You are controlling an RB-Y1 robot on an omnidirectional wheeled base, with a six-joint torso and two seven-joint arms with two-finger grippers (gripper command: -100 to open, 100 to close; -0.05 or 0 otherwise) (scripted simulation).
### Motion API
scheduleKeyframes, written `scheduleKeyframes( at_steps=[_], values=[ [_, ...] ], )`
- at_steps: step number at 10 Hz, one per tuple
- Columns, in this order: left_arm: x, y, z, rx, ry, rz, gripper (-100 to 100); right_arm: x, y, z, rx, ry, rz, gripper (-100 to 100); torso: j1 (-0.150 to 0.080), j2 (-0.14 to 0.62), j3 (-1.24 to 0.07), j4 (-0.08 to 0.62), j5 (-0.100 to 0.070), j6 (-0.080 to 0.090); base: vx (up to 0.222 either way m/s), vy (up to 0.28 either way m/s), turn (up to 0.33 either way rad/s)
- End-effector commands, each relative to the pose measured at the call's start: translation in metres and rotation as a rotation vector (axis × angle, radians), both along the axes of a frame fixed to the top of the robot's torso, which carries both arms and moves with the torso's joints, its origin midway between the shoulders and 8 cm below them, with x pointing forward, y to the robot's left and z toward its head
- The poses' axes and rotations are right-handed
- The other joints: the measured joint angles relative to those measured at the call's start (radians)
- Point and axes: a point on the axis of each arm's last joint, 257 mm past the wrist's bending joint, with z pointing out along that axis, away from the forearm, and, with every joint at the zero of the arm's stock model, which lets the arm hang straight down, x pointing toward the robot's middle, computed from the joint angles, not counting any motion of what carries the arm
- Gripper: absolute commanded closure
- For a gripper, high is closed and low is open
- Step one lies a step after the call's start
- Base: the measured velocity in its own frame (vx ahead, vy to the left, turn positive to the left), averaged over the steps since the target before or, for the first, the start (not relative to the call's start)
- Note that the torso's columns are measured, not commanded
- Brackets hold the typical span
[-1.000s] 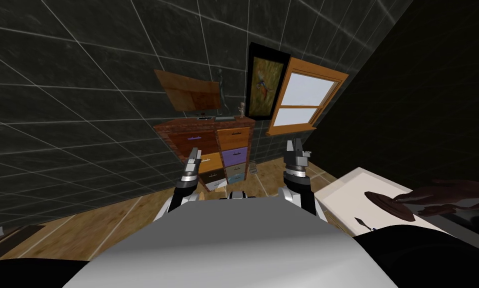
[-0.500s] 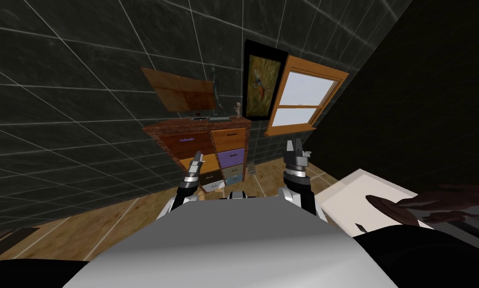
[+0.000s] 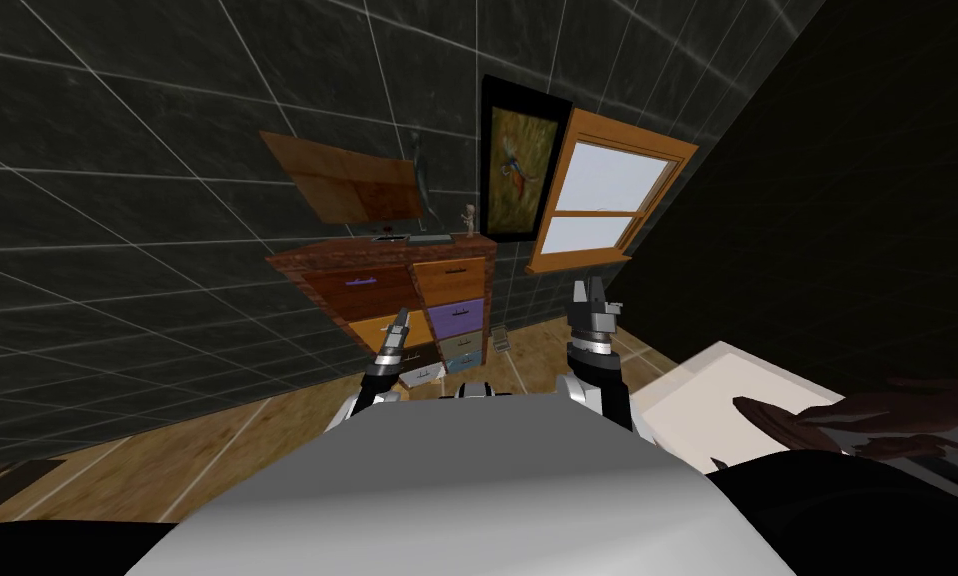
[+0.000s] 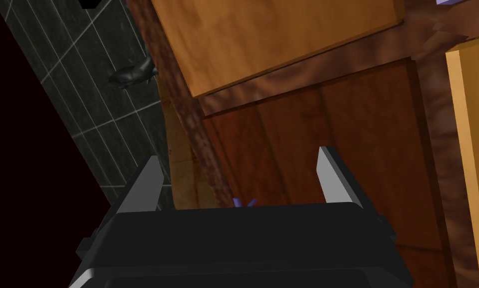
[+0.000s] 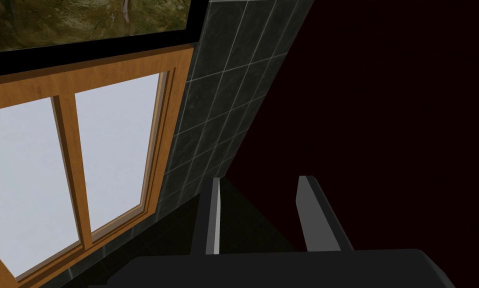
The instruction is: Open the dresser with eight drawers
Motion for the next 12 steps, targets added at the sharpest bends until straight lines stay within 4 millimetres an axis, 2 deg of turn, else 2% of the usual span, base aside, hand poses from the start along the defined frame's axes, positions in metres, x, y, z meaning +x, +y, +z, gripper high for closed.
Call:
scheduleKeyframes(
  at_steps=[1, 9, 10, 12],
  values=[
    [0.006, 0.005, -0.021, 0.003, 0.042, 0.011, -100, 0.0, 0.0, 0.0, 0.0, 0.0, 0.0, 0, -0.001, 0.001, 0.0, 0.0, 0.0, 0.0, 0.035, -0.078, 0.006],
    [0.019, 0.018, -0.095, -0.015, 0.188, 0.055, -100, 0.0, 0.0, 0.0, 0.0, 0.0, 0.0, 0, -0.001, 0.001, 0.001, 0.0, 0.0, 0.0, 0.044, -0.083, 0.005],
    [0.019, 0.018, -0.095, -0.015, 0.188, 0.055, -100, 0.0, 0.0, 0.0, 0.0, 0.0, 0.0, 0, -0.001, 0.001, 0.0, 0.0, 0.0, 0.0, 0.033, -0.058, 0.004],
    [0.021, 0.019, -0.114, -0.031, 0.224, 0.067, -100, 0.0, 0.0, 0.0, 0.0, 0.0, 0.0, 0, 0.001, 0.002, 0.001, 0.0, 0.0, 0.0, 0.027, -0.058, 0.002]
  ],
)
